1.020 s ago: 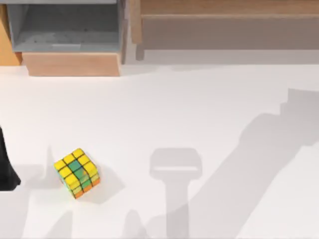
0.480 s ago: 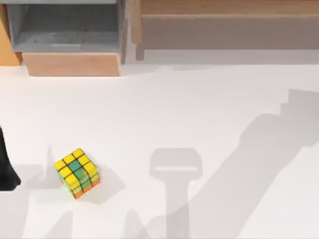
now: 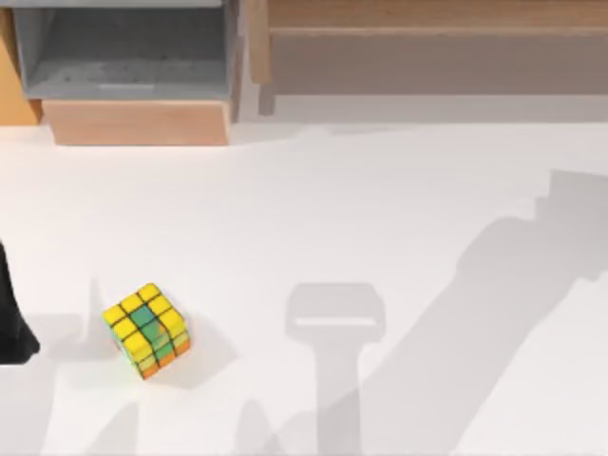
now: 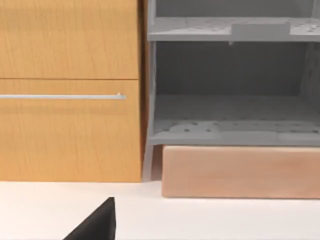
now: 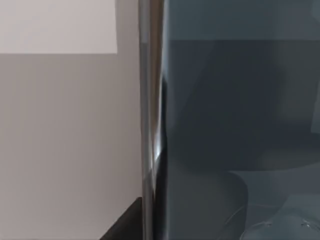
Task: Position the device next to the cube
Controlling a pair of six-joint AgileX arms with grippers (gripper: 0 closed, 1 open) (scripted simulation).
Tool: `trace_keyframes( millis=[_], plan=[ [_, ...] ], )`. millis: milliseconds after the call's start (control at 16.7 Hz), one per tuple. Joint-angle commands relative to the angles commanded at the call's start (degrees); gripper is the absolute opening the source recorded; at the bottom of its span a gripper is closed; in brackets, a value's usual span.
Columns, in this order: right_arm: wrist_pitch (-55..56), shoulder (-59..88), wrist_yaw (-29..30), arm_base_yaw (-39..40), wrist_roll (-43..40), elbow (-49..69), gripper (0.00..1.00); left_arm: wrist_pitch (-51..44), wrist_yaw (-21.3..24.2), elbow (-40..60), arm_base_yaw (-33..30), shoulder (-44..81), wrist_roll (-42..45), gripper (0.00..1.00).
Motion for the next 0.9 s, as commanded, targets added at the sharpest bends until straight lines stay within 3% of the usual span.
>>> trace_keyframes(
  millis=[900],
  plan=[
    [-4.41, -2.91, 0.45, 0.19, -0.03, 2.5, 0.0, 0.0, 0.0, 0.0, 0.0, 0.0, 0.0, 1.0]
  ],
)
